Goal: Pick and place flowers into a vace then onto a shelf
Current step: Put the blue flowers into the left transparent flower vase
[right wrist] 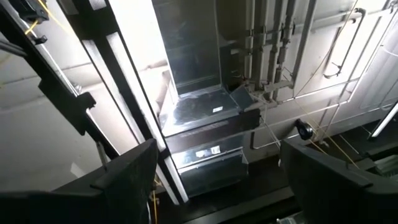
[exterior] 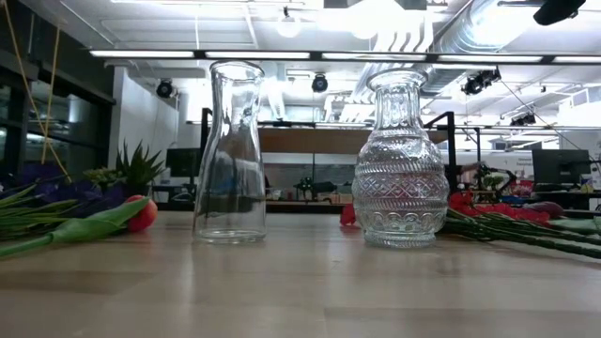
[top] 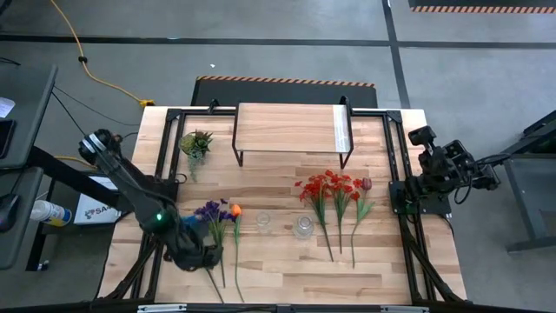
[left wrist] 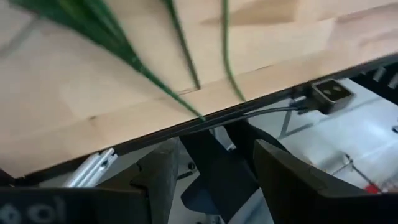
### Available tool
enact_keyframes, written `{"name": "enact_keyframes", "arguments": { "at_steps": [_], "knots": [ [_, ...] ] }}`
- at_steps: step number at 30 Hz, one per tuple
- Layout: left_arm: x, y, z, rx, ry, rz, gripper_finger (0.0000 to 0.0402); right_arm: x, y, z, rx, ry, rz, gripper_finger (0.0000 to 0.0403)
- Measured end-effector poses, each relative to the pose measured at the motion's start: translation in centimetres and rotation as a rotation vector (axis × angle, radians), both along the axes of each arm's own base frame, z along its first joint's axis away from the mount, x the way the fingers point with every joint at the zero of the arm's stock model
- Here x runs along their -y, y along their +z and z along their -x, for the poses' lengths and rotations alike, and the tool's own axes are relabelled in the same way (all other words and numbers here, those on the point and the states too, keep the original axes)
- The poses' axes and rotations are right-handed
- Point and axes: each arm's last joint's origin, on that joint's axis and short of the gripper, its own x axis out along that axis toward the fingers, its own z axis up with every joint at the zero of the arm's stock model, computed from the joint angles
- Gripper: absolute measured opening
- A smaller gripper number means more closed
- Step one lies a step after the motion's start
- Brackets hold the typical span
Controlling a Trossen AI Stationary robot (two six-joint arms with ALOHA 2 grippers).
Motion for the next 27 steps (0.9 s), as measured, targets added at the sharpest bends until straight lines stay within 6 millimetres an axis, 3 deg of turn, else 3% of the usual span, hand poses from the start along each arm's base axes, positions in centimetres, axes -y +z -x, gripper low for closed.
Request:
{"name": "enact_keyframes", "arguments": {
  "at_steps": [5,15,27],
  "knots": [
    [1.8,-2.1,0.0,-0.094,0.075,-0.006,0.0239,0.0,0.0,0.0,0.000,0.016,-0.006,0.0328],
    [2.7,-5.8,-0.8,-0.218,0.158,-0.115,0.0239,0.0,0.0,-0.1,-0.002,0.041,-0.013,0.0328],
    [0.2,-6.6,-0.6,-0.353,0.240,-0.313,0.0239,-0.1,0.0,-0.1,0.001,0.074,-0.017,0.0328]
  ]
}}
